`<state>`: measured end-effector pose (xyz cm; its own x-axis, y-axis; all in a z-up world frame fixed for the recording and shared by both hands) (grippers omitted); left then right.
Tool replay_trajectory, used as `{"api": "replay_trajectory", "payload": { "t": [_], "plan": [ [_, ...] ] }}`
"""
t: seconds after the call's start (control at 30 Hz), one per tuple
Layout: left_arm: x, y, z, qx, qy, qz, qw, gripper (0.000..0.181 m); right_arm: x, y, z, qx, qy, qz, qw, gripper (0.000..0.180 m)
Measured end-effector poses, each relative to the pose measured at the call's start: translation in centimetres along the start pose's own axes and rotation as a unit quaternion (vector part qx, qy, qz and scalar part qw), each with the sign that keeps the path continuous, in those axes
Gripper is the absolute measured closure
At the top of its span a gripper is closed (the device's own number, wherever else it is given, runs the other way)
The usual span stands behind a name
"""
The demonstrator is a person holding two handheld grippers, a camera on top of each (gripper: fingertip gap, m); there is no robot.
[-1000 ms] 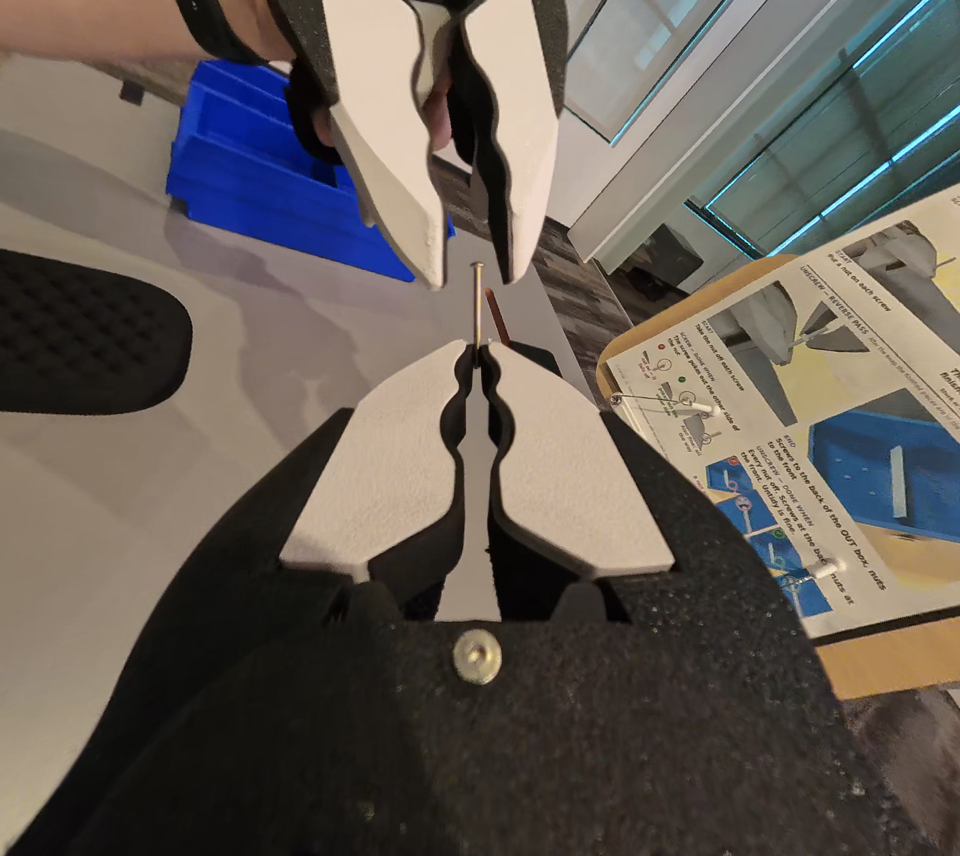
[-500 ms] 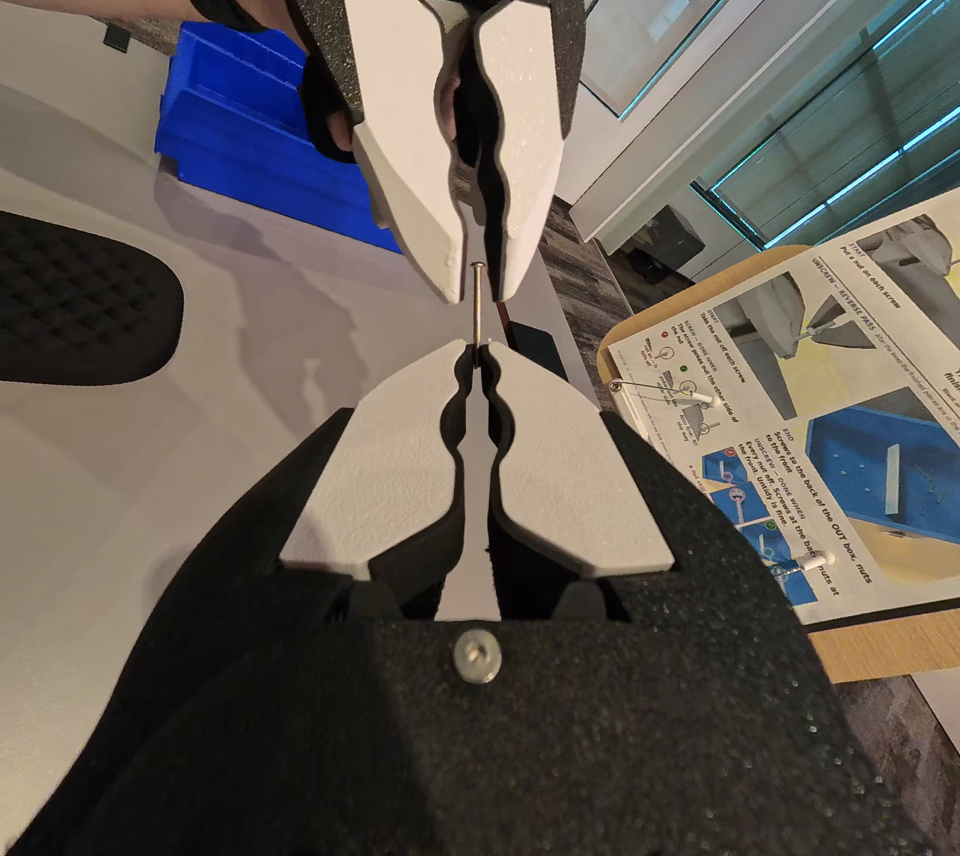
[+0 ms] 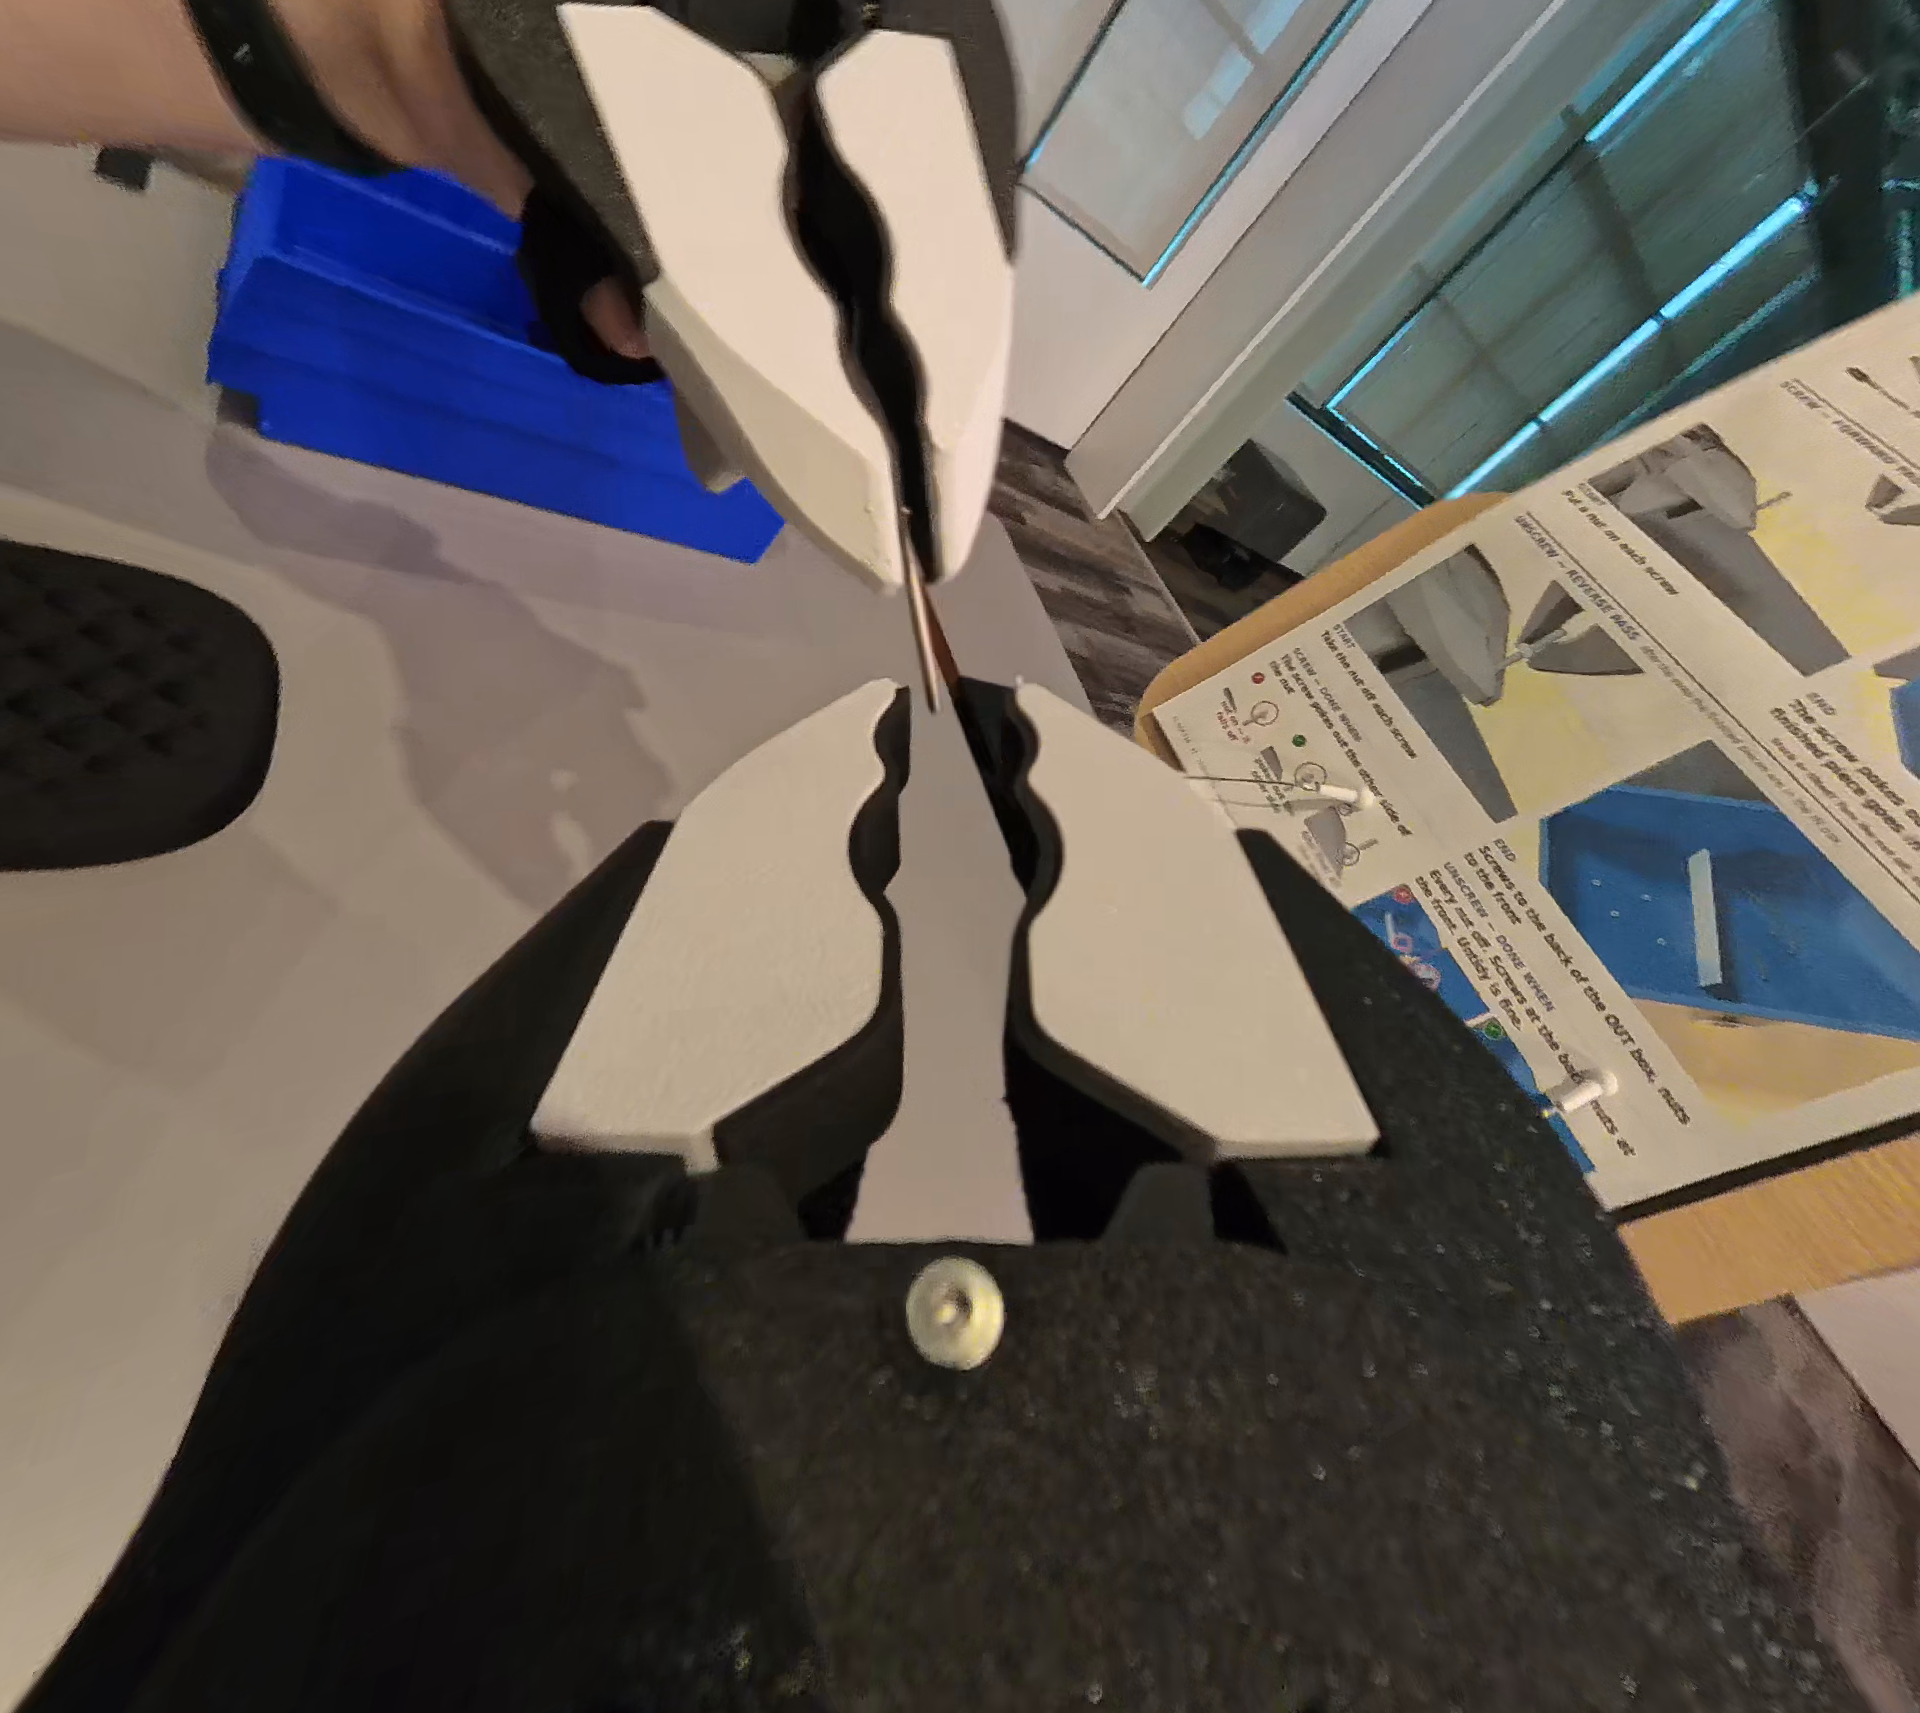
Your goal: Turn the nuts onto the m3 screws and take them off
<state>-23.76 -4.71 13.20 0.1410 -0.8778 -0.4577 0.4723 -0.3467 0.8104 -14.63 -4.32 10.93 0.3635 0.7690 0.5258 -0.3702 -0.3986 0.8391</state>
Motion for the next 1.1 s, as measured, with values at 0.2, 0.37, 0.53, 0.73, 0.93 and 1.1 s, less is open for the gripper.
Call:
{"api": "replay_trajectory", "payload": {
  "t": [0.2,0.37,0.53,0.73,0.93,1.1],
  "plan": [
    [-1.6,0.3,1.6,0.065,0.140,0.014,0.988,0.177,2.7,0.2,-0.1,0.084,-0.039,-0.216,0.972,0.163],
    [-2.1,0.3,1.8,0.097,0.246,-0.008,0.964,0.177,3.1,-0.2,-1.1,0.186,0.018,-0.436,0.880,0.165],
    [-1.3,0.5,-0.1,0.111,0.289,-0.048,0.950,0.177,2.6,-0.2,-1.7,0.243,0.073,-0.541,0.802,0.164],
    [-1.0,1.1,-1.3,0.138,0.299,-0.054,0.943,0.177,2.9,-0.4,-1.5,0.299,0.115,-0.606,0.728,0.167],
    [-1.1,1.2,-1.7,0.141,0.302,-0.056,0.941,0.177,3.2,-0.4,-1.1,0.323,0.125,-0.614,0.709,0.172],
    [-1.1,1.3,-1.7,0.148,0.303,-0.054,0.940,0.177,3.2,-0.1,-0.8,0.336,0.135,-0.616,0.700,0.170]
  ]
}}
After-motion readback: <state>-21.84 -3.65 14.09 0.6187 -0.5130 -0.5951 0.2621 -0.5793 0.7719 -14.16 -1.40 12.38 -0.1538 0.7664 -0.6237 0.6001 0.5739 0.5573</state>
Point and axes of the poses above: each gripper's, where its closed fingertips meet, z back along the fingers, y out of its top, x = y × z across the jaws, the point moved 5 cm from there along z, back along the fingers, and after that the axes turned 3 degrees about -z, right-handed, at the moved point
